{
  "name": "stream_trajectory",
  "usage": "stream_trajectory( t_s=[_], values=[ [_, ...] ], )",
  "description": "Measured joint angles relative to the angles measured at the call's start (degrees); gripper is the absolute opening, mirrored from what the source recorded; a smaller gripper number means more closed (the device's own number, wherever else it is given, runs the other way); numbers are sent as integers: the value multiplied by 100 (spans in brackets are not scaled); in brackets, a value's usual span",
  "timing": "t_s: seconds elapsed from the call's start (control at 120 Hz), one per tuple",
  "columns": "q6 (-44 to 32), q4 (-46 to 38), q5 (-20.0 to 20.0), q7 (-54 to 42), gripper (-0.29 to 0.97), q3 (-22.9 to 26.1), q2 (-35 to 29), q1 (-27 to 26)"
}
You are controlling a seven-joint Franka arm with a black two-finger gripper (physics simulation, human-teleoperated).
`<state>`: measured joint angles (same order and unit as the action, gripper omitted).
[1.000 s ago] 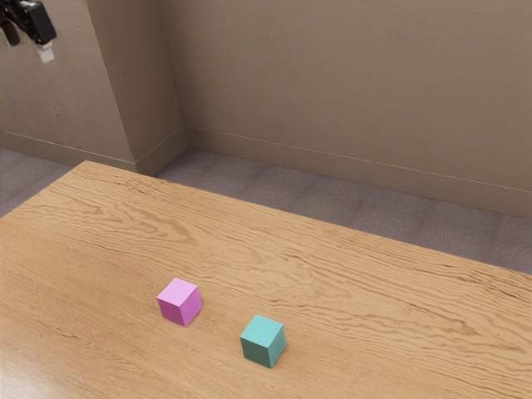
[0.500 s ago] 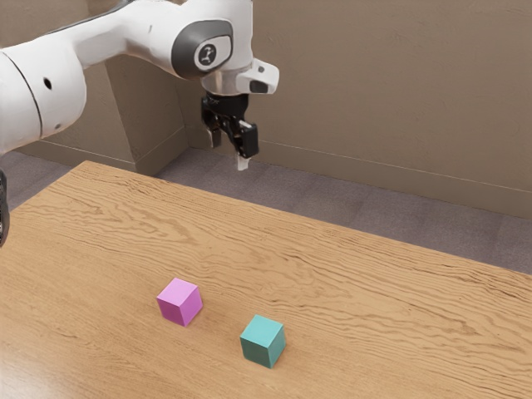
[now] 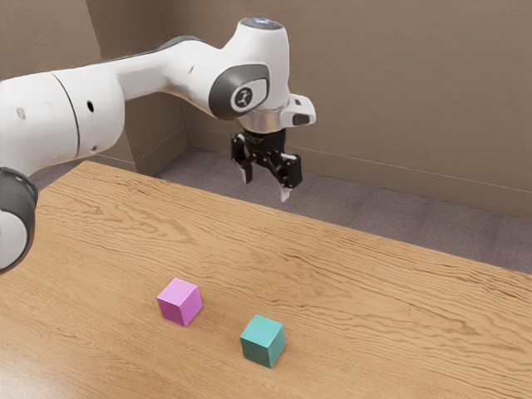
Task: Pick up the blue block with one arm, and put the blue block on the pink block with one arm
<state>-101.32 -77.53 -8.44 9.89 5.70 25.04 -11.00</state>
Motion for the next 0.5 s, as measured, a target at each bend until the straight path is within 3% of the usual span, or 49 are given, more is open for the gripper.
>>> stream_trajectory(
  t_s=[0.192,0.325,0.5],
  values=[
    [-399,-332,85,522,64,-67,154,-127],
    [-711,-377,371,844,63,-355,391,-416],
    [-974,-563,758,1262,62,-1154,403,-1494]
  ],
)
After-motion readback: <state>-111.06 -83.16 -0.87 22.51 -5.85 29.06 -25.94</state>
